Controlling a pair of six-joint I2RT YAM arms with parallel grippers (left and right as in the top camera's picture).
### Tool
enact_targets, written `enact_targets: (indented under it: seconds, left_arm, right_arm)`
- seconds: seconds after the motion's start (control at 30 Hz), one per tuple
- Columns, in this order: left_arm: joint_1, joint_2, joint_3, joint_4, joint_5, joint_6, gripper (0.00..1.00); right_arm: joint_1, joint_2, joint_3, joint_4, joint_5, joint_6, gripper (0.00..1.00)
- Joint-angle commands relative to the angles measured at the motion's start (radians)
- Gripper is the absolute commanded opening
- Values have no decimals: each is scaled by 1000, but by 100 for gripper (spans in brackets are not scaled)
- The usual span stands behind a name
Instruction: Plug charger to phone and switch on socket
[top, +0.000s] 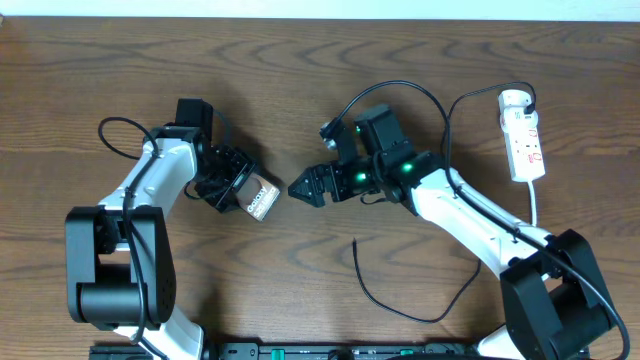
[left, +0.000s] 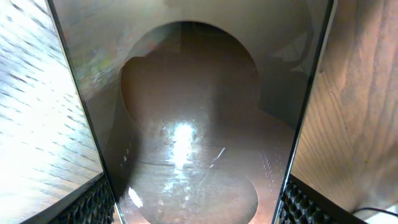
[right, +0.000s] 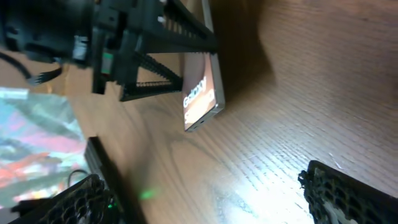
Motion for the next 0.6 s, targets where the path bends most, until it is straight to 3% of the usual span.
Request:
enact_targets:
  seconds: [0.0,0.27,0.57]
  left_arm:
    - [4,-2,1,10,87,-33,7]
    - [4,-2,1,19,169,-63,7]
    - [5,-2,1,21,234,-129,7]
  right_arm:
    - [23,-10,13,-3,100,53,99]
    - [81,-10,13,2,250,111,99]
    - [135,-10,13,60,287,131,97]
